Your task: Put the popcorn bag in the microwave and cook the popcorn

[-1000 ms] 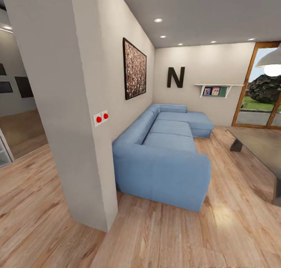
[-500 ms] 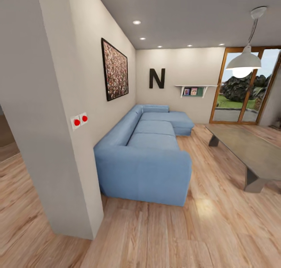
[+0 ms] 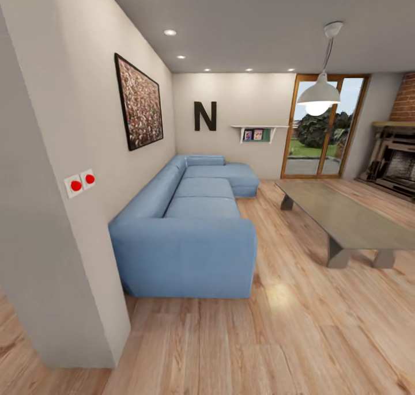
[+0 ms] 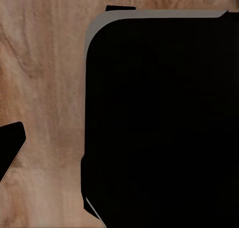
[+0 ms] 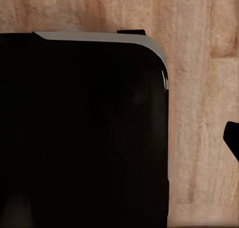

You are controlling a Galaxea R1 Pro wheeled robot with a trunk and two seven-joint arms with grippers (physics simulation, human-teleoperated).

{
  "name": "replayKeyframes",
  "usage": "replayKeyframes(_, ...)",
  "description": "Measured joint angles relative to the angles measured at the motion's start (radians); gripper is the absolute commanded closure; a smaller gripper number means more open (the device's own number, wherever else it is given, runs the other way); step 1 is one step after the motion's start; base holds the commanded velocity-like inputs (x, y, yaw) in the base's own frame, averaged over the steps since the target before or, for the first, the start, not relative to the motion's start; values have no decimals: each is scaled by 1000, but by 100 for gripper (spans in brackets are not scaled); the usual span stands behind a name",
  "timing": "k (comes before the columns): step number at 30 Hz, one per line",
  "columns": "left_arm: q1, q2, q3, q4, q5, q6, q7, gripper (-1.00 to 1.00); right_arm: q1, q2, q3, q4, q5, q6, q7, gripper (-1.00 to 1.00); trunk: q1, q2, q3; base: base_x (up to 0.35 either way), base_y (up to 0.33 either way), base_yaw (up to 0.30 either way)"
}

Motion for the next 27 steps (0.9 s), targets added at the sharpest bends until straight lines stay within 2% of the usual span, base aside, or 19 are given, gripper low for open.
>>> replayKeyframes(20, 0, -6, 3, 0, 4, 0, 0, -100, 0, -1, 0, 3, 0, 0, 0, -100, 0, 0, 0, 0, 0, -290)
replayKeyframes(25, 0, -38, 4, -2, 4, -1, -4, -100, 0, -1, 0, 3, 0, 0, 0, -100, 0, 0, 0, 0, 0, -290)
replayKeyframes(27, 0, -43, 4, -2, 5, -1, -4, -100, 0, -1, 0, 3, 0, 0, 0, -100, 0, 0, 0, 0, 0, -290)
